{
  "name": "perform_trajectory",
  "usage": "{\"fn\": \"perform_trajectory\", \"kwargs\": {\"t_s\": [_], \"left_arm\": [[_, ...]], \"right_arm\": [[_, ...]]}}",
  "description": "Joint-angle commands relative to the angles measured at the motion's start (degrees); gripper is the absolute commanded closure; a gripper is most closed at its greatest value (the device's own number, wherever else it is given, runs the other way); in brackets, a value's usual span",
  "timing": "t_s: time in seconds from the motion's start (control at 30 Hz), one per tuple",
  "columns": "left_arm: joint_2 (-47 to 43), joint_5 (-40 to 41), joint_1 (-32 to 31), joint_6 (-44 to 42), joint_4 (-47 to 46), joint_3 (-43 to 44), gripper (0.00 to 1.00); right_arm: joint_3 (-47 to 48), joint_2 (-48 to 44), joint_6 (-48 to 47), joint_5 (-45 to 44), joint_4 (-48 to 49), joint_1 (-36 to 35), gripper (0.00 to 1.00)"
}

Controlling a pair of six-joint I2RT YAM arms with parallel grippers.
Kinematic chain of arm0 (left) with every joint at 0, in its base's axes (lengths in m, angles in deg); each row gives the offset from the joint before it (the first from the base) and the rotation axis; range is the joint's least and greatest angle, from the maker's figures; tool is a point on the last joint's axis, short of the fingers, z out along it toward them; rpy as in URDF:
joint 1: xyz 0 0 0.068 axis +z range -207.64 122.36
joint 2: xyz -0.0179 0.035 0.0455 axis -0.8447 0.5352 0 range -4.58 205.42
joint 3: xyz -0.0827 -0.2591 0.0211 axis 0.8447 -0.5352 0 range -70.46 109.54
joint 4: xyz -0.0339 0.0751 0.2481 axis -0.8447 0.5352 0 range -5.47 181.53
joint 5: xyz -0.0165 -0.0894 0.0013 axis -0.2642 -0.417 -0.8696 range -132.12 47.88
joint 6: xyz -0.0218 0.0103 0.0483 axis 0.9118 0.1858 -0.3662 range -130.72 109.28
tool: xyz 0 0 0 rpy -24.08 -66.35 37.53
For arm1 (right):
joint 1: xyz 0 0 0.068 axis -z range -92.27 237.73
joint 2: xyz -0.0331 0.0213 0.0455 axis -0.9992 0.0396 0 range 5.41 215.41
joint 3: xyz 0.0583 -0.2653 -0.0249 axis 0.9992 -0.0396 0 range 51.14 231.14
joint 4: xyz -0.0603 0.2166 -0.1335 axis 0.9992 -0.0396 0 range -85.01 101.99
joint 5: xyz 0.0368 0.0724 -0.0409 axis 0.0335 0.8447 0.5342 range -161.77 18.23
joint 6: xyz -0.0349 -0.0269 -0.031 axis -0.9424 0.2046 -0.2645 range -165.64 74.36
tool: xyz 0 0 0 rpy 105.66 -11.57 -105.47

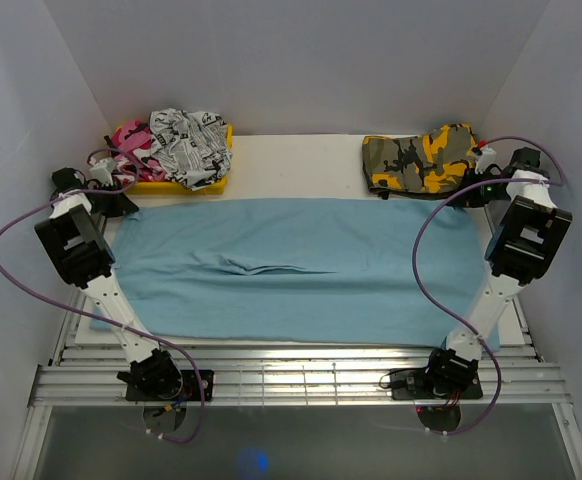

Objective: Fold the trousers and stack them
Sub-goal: Fold the trousers

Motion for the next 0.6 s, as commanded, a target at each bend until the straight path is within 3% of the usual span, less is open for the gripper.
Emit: {"fn": "perform_trajectory", "kwargs": {"t_s": [0.0,0.37,0.57], "left_arm": [[-5.2,-1.9,0.9,0.3,2.0,-1.2,1.00],[-20.0,-17.0,7.2,-9.3,5.7,-8.2,1.00],[-23.6,-24.1,8.3,-4.2,-2.9,-11.1,1.00]], "right_arm": [[1.2,-6.5,-2.5,3.4,-3.1,1.9,0.92],[1.9,-14.1,-10.7,6.7,-11.9,6.2,0.92],[7.0,-12.7,-8.0,8.3,-9.9,6.6,0.92]]}}
